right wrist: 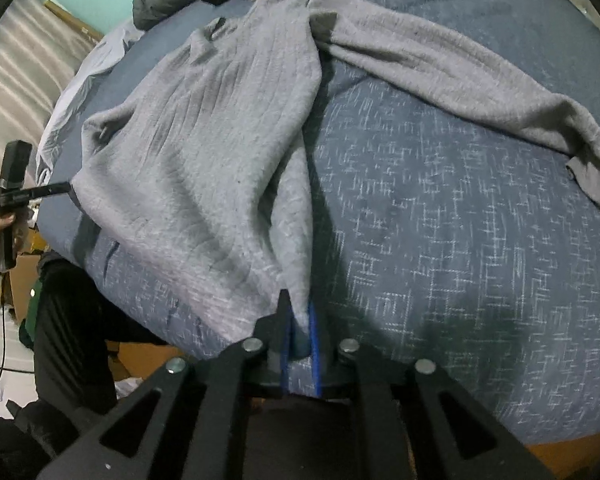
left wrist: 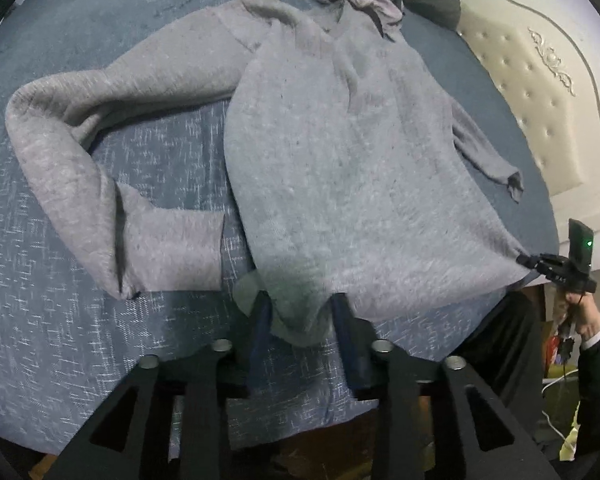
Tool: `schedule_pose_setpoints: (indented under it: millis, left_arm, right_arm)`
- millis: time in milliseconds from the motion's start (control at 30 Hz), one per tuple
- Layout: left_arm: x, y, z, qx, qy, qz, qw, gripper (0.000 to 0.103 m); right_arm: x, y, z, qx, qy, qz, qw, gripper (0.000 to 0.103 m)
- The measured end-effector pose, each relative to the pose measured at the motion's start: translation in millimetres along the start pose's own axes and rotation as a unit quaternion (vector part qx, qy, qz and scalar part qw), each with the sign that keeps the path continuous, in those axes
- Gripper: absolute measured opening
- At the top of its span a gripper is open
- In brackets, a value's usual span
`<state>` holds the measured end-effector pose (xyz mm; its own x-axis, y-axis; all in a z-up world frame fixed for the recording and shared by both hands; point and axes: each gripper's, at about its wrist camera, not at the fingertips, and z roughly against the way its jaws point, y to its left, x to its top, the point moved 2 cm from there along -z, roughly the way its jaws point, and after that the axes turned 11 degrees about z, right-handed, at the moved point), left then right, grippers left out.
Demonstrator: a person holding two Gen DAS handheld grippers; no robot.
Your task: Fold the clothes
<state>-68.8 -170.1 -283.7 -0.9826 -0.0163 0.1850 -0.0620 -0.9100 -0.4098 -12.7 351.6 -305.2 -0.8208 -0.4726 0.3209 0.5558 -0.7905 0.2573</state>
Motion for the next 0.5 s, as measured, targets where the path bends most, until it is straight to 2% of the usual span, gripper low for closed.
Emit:
schedule_pose_setpoints:
  millis: [67,167,367,500]
  left_arm:
    - [0,2,5,0.002,-0.004,-0.005,1.0000,0.042]
    - [0,8,8,0.005,-0.004,-0.008,0.9999,0.042]
    - [4,16,4,0.004,-0.008,0.008,0.9999,0.042]
    - [9,12,1,0.000,-0.014,0.008,0.9999,0.042]
  right_arm:
    - [4,-3,1,-0.024,0.006,0.002,1.000,0.033]
    - [10,-11,7,-0.038,-0.007,-0.005,0.999,0.041]
    - [34,3,3,-0.016,-0.033,0.016,0.999,0.044]
    - [53,20,-18,-0.008,-0.024,0.037,0.999,0.044]
